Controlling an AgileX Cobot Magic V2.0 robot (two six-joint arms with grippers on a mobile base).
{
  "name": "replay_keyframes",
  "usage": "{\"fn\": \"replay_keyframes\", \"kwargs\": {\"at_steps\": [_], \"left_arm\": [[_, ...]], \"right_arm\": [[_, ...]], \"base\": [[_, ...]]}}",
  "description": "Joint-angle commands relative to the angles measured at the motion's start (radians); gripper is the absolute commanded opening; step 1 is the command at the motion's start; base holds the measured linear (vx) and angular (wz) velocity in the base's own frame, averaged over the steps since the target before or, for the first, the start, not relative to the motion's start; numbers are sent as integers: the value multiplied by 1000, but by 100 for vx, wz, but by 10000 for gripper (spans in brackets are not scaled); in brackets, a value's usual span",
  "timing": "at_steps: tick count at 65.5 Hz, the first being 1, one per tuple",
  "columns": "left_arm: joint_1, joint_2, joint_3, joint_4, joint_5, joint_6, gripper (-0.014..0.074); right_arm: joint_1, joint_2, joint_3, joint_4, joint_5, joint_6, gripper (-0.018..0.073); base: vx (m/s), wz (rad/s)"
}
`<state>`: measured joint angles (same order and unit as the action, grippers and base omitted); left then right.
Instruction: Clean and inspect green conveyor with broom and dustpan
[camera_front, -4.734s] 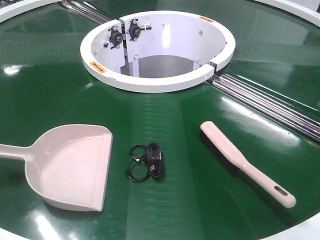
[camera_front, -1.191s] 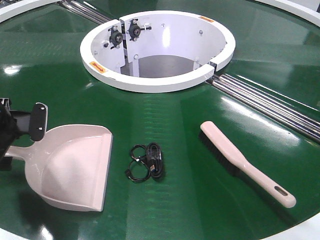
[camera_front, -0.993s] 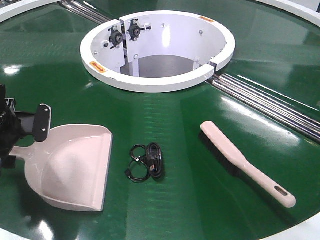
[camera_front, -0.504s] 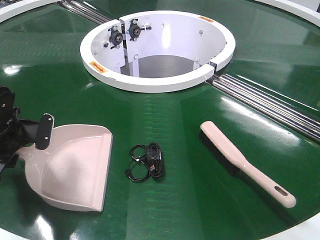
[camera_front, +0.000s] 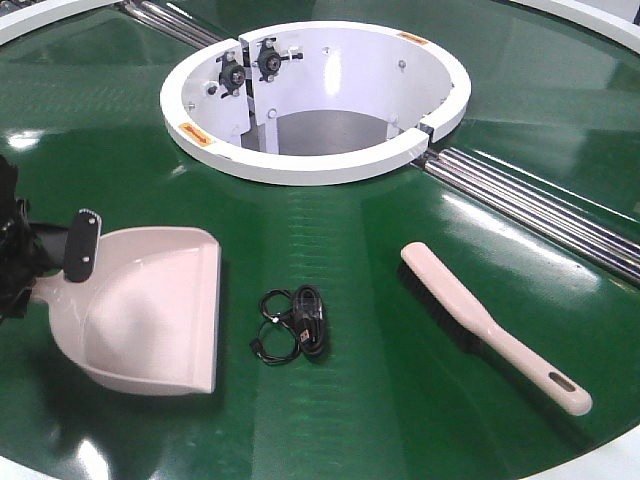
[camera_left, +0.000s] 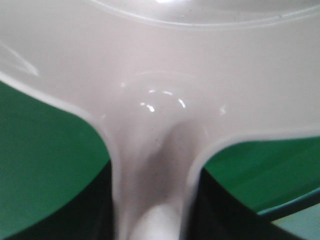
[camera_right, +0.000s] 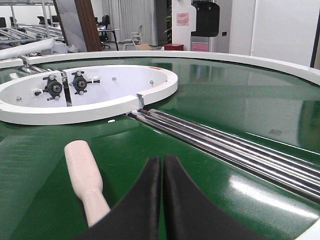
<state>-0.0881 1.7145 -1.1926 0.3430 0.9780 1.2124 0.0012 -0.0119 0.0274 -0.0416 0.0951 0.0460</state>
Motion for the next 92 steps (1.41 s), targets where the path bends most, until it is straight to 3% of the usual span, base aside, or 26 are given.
{"fn": "replay_keyframes", "kwargs": {"at_steps": [1,13,31,38,92], "left_arm": [[-22,-56,-60,-16,6,-6,-8],[-73,-35,-98,-23,55,-13,-8],[-124,21,-107,70,96,-81,-8],[-125,44,-107,100,109,-146,-8],[-139,63,-107,176,120,-162,-8]], "right_arm": [[-9,-12,4,0,-76,-9,-8],[-9,-12,4,0,-76,-9,-8],[-9,-12,4,0,-76,-9,-8],[-9,-12,4,0,-75,-9,-8],[-9,-12,4,0,-75,-9,-8]], "base": [[0,0],[0,0],[0,0],[0,0],[0,0]]}}
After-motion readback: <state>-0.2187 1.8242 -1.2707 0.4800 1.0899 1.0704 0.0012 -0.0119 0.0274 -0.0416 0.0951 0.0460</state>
